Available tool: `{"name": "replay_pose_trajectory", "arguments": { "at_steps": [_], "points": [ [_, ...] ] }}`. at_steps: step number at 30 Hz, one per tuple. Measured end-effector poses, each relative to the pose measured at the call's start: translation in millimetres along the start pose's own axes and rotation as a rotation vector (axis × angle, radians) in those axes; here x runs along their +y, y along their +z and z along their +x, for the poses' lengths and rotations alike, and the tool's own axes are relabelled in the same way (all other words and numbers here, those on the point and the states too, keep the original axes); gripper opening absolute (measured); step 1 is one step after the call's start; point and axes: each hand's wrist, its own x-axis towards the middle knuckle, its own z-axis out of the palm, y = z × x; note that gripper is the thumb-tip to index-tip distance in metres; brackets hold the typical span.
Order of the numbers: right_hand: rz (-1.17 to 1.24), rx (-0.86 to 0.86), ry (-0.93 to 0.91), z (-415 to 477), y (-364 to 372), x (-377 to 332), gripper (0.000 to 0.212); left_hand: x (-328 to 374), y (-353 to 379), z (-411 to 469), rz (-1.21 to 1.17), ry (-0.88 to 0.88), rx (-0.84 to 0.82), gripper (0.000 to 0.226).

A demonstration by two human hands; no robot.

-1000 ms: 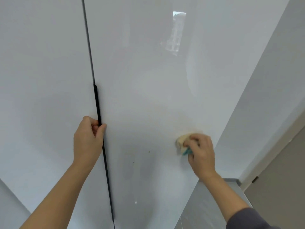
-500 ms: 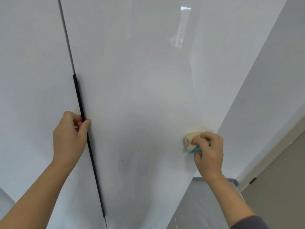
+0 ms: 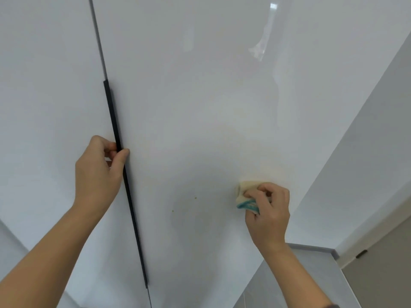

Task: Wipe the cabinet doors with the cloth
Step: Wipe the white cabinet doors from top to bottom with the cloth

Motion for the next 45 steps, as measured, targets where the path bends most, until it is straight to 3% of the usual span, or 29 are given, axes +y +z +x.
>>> {"name": "replay_pose_trajectory", "arguments": {
  "at_steps": [4,6,10,12,18,27,35,45],
  "points": [
    [0.087,0.208,0.01,44.5,21.2,-51.6,0.028,-1.2,-3.9,1.2,-0.021,-0.007,-0.026,0.016],
    [0.089,0.231,-0.005,43.6,37.0,-70.1,0.028,-2.9,-4.5,2.1,-0.039,0.007,-0.028,0.016],
    [0.04,-0.027,-0.19,-35.2,79.5,-80.3,0.029,-19.0,-3.8,1.1,-0.062,0.066,-0.042,0.014],
    [0.048,-0.076,-0.205,-53.0,88.0,-79.3,0.035,-30.7,-0.3,-0.2,-0.019,0.165,-0.028,0.015],
    [0.147,0.2,-0.215,24.3,88.1,-125.9,0.03,-71.1,16.3,-7.3,0.012,0.45,0.131,0.018],
    [0.154,0.384,-0.352,125.5,101.8,-200.7,0.035,-132.3,30.9,-16.0,0.168,0.724,0.218,0.037],
    [0.092,0.309,-0.501,86.6,117.1,-184.6,0.03,-177.4,48.5,-30.3,0.162,0.748,0.253,0.043],
    [0.158,0.194,-0.615,-42.2,169.8,-135.7,0.022,-209.2,75.8,-53.3,0.092,0.749,0.269,0.046]
  ]
}}
